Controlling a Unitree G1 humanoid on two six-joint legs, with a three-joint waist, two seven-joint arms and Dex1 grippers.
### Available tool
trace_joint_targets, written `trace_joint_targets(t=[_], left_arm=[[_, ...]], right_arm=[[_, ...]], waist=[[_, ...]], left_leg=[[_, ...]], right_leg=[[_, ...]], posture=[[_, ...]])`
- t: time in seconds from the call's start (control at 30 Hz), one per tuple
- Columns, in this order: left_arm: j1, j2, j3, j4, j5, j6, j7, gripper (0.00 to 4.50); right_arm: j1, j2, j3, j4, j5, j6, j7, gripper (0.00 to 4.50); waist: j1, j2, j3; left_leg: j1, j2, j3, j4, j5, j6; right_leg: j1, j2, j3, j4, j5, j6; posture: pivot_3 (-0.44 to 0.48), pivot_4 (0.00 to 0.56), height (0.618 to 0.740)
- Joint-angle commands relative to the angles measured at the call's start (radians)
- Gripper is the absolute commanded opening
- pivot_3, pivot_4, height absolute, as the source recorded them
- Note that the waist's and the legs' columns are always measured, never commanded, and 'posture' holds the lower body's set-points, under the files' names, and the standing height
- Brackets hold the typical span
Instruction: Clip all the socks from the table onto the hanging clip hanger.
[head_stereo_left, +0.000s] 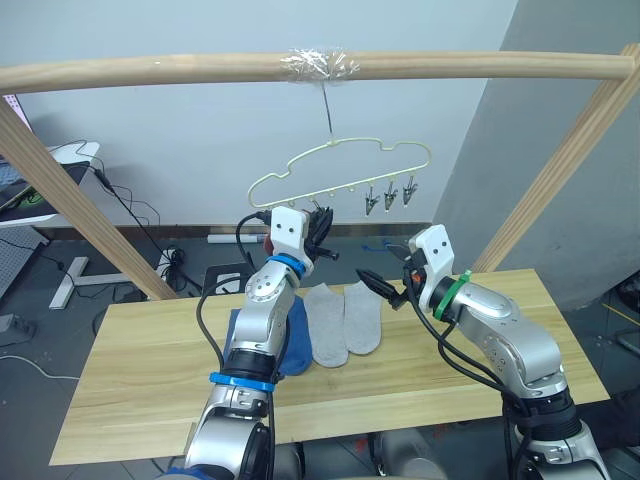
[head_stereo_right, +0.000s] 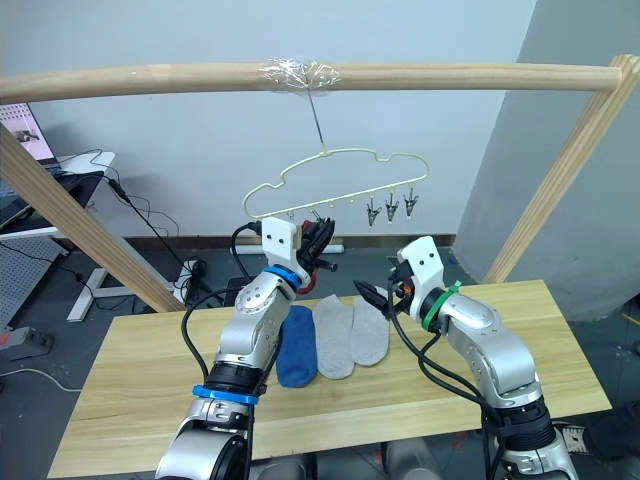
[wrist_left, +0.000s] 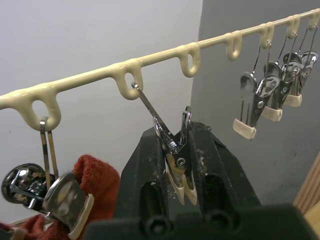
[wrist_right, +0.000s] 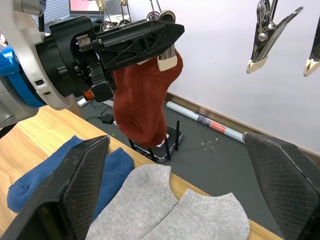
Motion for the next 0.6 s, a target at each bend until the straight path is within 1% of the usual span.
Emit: trace_joint_targets(t=[0.03, 0.13, 0.17, 0.33, 0.53, 0.6], left_arm=[[-0.021, -0.004, -0.006, -0.029, 0.001, -0.023, -0.004, 1.54], [-0.023, -0.005, -0.006, -0.027, 0.002, -0.023, -0.003, 2.32], [-0.024, -0.005, -0.007, -0.027, 0.002, -0.023, -0.004, 2.7], [-0.027, -0.009, -0.008, -0.025, -0.003, -0.018, -0.007, 4.16], [-0.026, -0.016, -0.008, -0.026, -0.014, -0.014, -0.023, 4.16], [-0.027, -0.016, -0.006, -0.025, -0.018, -0.014, -0.028, 3.78]], right_arm=[[-0.007, -0.003, -0.009, -0.044, 0.007, -0.014, 0.002, 4.5], [-0.006, -0.002, -0.009, -0.045, 0.007, -0.014, 0.002, 4.5], [-0.006, -0.002, -0.009, -0.045, 0.008, -0.014, 0.002, 4.5], [-0.007, -0.001, -0.009, -0.045, 0.007, -0.014, 0.001, 4.5], [-0.007, -0.002, -0.011, -0.042, 0.006, -0.015, 0.0, 4.5], [-0.007, -0.001, -0.011, -0.042, 0.005, -0.015, -0.001, 4.5]], waist=[[0.0, 0.0, 0.0], [0.0, 0.0, 0.0], [0.0, 0.0, 0.0], [0.0, 0.0, 0.0], [0.0, 0.0, 0.0], [0.0, 0.0, 0.0]], left_leg=[[0.0, 0.0, 0.0, 0.0, 0.0, 0.0], [0.0, 0.0, 0.0, 0.0, 0.0, 0.0], [0.0, 0.0, 0.0, 0.0, 0.0, 0.0], [0.0, 0.0, 0.0, 0.0, 0.0, 0.0], [0.0, 0.0, 0.0, 0.0, 0.0, 0.0], [0.0, 0.0, 0.0, 0.0, 0.0, 0.0]], right_leg=[[0.0, 0.0, 0.0, 0.0, 0.0, 0.0], [0.0, 0.0, 0.0, 0.0, 0.0, 0.0], [0.0, 0.0, 0.0, 0.0, 0.0, 0.0], [0.0, 0.0, 0.0, 0.0, 0.0, 0.0], [0.0, 0.0, 0.0, 0.0, 0.0, 0.0], [0.0, 0.0, 0.0, 0.0, 0.0, 0.0]], posture=[[-0.202, 0.108, 0.74], [-0.202, 0.108, 0.74], [-0.202, 0.108, 0.74], [-0.202, 0.105, 0.74], [-0.205, 0.108, 0.74], [-0.206, 0.109, 0.74]])
